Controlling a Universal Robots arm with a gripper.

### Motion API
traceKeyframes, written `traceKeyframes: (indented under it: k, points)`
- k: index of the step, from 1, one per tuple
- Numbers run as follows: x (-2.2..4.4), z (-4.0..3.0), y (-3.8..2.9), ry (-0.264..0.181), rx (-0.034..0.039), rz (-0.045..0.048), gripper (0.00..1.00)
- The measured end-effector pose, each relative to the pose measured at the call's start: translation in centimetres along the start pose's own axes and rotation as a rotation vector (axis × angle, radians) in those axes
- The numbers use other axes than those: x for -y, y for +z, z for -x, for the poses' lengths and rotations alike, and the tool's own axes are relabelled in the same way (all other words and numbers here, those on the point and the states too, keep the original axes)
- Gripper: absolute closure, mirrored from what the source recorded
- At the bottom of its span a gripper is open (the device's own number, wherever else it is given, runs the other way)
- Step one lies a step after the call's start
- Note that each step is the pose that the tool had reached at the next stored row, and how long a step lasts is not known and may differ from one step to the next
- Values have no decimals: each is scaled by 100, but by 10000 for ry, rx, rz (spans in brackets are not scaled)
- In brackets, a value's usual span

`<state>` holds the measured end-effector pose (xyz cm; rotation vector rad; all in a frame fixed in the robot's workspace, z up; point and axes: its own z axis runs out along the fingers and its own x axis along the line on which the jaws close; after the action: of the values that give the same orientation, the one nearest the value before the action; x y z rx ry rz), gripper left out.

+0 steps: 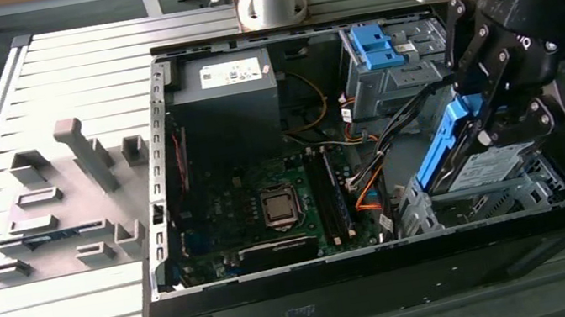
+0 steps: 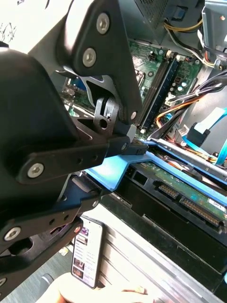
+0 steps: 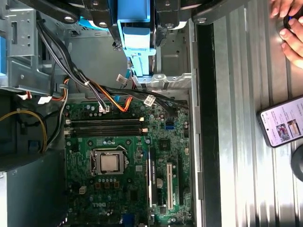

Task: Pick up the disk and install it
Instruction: 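Insert the disk into the insertion slot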

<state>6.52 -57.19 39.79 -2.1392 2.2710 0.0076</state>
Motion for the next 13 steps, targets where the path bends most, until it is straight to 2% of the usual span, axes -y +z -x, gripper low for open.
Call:
traceKeyframes:
  k: [3,9,11,12,13]
  points:
    - [-1,-2,49,0,1,0,63]
    - [0,-2,53,0,-2,0,63]
    - [0,-2,56,0,-1,0,62]
    - [-1,-2,62,0,0,0,56]
    - [-1,-3,73,0,0,0,56]
